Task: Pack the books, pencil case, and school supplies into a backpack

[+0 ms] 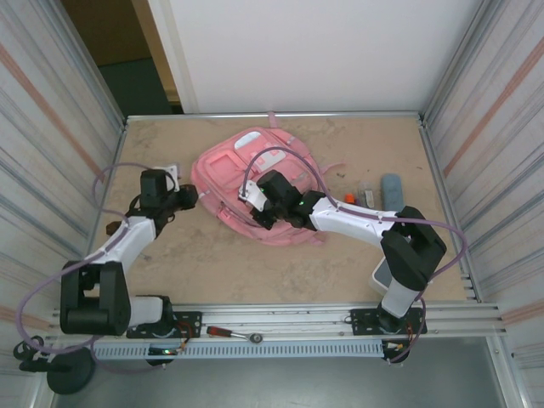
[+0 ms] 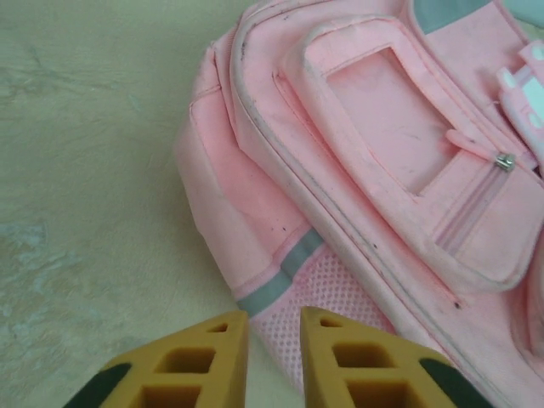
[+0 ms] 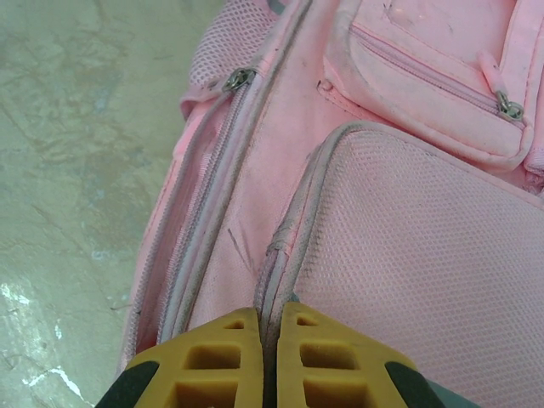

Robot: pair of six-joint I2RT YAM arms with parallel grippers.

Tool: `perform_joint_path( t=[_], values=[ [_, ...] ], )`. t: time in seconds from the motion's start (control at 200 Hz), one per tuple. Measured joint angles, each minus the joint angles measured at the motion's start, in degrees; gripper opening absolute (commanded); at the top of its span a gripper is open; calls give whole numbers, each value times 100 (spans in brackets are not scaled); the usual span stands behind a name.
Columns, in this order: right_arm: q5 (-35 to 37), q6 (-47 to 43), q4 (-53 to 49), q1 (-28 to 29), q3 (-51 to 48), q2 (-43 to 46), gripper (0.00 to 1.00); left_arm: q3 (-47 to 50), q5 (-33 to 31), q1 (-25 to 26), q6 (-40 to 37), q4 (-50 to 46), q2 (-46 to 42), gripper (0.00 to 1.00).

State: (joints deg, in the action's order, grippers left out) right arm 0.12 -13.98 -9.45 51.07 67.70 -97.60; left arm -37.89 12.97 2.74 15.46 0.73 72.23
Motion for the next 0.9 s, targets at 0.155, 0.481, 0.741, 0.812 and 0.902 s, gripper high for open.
perform_joint_path(
  t=[0.155,0.481,0.741,0.812,0.902],
  values=[
    [-61,317,-160,0,330,-63,29,422,260,48,63,164,-787,52],
    [-409,1438,-264,-332,389,741,56,741,203,1790,-553,809,-1655,81],
    [-240,2800,-450,-2479,-1674,2747,76,-809,-739,3574,-1899,219,212,86],
    [-240,3027,-483,-2824,-2124,3084,77,-1340,-977,3880,-2173,-22,817,85],
    [-229,3209,-527,-3060,-2492,3338,77,-2020,-1185,4155,-2439,-313,1617,84]
  ],
)
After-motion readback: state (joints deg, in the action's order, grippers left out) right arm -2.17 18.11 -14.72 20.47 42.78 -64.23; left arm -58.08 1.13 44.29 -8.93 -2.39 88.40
